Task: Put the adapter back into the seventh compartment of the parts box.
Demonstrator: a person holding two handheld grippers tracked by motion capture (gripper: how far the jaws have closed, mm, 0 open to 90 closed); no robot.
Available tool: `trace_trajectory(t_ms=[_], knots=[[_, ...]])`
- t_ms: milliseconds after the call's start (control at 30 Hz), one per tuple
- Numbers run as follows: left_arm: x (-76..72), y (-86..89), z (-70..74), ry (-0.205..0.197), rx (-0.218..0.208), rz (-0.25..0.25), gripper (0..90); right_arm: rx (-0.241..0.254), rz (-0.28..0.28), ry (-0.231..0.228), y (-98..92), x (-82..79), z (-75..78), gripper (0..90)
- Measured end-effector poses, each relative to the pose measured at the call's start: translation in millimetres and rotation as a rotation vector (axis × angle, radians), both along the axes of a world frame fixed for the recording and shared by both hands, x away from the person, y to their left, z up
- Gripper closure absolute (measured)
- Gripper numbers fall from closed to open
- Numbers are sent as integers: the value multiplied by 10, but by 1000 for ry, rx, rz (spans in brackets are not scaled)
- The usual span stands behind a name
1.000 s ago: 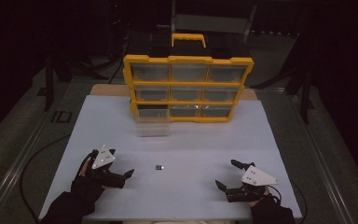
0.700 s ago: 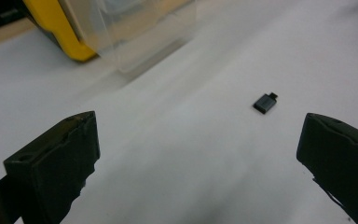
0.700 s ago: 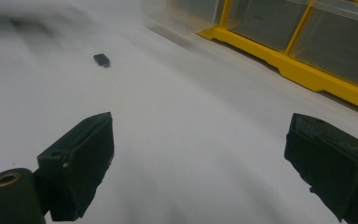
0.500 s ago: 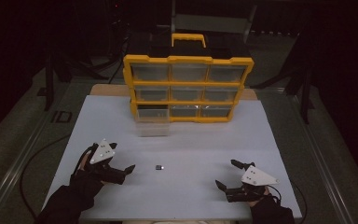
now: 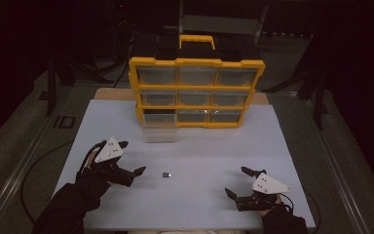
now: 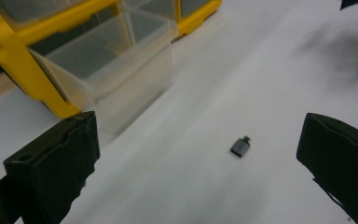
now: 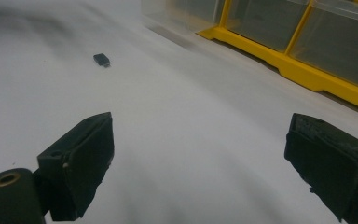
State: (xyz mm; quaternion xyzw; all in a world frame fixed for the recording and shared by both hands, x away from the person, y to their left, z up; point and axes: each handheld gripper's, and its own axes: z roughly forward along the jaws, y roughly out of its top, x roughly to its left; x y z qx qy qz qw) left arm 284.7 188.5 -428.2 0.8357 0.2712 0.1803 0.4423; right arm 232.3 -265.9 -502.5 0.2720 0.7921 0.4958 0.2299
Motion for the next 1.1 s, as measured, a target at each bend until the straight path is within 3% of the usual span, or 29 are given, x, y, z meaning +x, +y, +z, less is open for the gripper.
trace_trajectory(t_ms=[467, 1100], knots=[[92, -190, 149, -14, -23, -103, 0, 1, 2, -1, -1, 1, -1, 82], [184, -502, 98, -6, -39, -221, 0, 2, 6, 3, -1, 2, -5, 82]])
